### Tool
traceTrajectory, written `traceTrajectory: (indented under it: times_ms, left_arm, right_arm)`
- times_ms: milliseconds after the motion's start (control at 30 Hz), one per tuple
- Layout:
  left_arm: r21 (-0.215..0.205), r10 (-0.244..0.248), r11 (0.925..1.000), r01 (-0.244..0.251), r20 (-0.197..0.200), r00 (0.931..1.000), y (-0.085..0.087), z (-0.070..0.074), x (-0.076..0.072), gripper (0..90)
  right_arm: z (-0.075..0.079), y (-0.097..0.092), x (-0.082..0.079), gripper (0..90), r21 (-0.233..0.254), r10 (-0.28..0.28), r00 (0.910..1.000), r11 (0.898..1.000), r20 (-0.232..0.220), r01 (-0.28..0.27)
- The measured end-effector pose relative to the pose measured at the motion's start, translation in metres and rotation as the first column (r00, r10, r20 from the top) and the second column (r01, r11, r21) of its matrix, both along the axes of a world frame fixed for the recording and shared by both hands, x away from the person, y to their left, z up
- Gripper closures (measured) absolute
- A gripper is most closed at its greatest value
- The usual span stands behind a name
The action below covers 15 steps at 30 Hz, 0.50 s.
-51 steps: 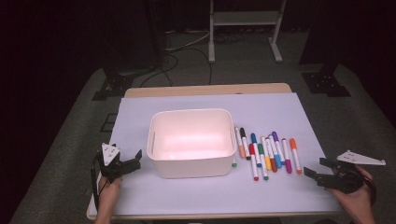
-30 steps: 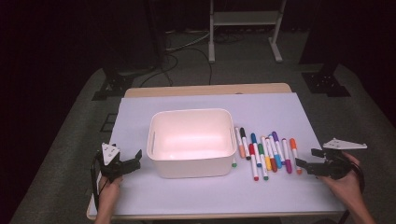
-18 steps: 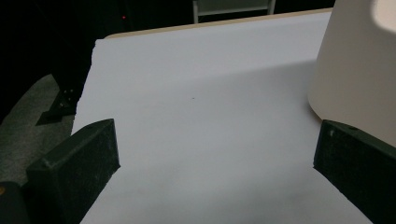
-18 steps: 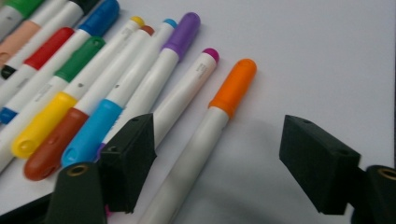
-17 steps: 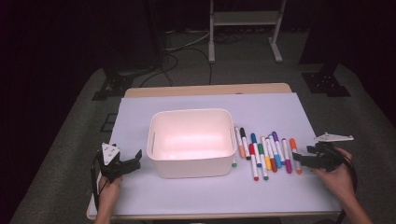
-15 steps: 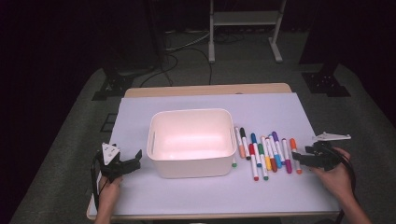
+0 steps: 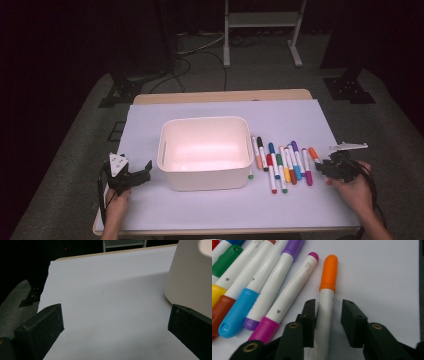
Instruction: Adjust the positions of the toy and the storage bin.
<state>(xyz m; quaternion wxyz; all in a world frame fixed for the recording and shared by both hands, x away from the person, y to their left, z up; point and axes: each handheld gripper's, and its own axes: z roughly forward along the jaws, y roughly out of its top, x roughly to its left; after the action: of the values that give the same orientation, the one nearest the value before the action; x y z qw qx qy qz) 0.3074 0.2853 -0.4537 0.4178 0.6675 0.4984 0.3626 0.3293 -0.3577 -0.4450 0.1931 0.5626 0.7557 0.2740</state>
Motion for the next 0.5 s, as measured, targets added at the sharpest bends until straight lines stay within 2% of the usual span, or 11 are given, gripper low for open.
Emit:
traceTrajectory:
  times_ms: [67, 167, 367, 467, 500]
  left_arm:
    - [0.0, 0.0, 1.0, 0.0, 0.0, 1.0, 0.0, 0.0, 0.0, 0.0]
    - [0.0, 0.0, 1.0, 0.0, 0.0, 1.0, 0.0, 0.0, 0.0, 0.0]
    - [0.001, 0.001, 1.0, -0.001, -0.001, 1.0, 0.0, 0.0, 0.0, 0.0]
    - [-0.001, 0.003, 1.0, -0.003, -0.001, 1.0, 0.0, 0.0, 0.0, 0.0]
    - [0.0, 0.003, 1.0, -0.003, 0.0, 1.0, 0.0, 0.0, 0.0, 0.0]
  right_arm:
    - [0.001, -0.001, 0.0, 72.0, -0.002, -0.014, 0.9999, 1.0, -0.004, 0.014]
    - [0.001, -0.003, 0.0, 75.2, 0.0, -0.017, 0.9999, 1.0, -0.003, 0.017]
    - [0.004, -0.006, 0.0, 75.8, 0.031, 0.0, 0.9999, 1.0, -0.014, 0.0]
    - [0.013, -0.006, -0.001, 75.9, 0.06, 0.025, 0.9997, 0.998, -0.004, -0.025]
    - [0.02, -0.004, -0.002, 75.9, 0.076, 0.041, 0.9991, 0.996, 0.008, -0.041]
